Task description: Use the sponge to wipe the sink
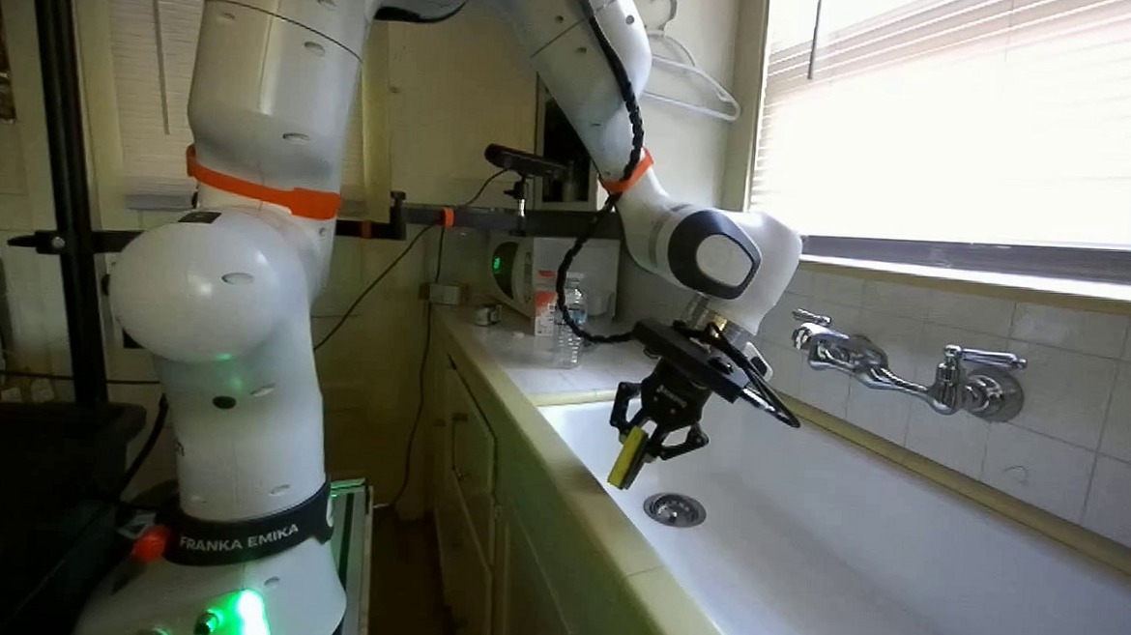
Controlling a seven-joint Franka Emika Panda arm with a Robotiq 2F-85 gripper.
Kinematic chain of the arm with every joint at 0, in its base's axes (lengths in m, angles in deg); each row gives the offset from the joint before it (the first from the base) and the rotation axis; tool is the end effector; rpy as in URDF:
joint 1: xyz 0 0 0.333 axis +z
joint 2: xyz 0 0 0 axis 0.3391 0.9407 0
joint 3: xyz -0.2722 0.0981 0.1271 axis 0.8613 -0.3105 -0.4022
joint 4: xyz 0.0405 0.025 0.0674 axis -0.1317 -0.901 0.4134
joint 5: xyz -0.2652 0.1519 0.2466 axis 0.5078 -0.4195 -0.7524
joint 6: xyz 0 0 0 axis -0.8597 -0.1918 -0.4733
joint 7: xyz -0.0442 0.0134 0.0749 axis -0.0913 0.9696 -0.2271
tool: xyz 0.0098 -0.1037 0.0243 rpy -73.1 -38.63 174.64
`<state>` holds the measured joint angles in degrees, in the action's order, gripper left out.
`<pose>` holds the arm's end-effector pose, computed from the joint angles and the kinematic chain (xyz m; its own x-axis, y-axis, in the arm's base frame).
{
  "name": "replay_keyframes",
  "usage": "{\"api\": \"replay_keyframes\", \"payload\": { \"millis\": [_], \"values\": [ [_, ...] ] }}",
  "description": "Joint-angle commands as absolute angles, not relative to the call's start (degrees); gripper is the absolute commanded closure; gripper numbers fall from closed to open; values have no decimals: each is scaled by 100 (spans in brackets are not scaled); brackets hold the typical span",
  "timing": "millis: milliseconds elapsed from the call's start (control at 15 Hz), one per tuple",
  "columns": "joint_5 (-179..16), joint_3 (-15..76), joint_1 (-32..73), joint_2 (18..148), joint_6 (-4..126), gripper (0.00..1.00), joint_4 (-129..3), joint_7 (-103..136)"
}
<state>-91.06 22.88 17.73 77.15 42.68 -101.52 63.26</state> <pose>0.4754 0.0223 0.2426 0.7037 0.6581 -0.2677 0.5649 -0.7468 -0.3510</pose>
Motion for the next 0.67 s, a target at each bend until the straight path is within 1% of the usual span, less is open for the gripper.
{"api": "replay_keyframes", "payload": {
  "millis": [0, 600],
  "values": [
    [-9069, 2237, 1841, 8126, 3976, 97, -9650, 6350],
    [-8869, 1983, 2033, 8663, 3051, 97, -8859, 6378]
  ]
}}
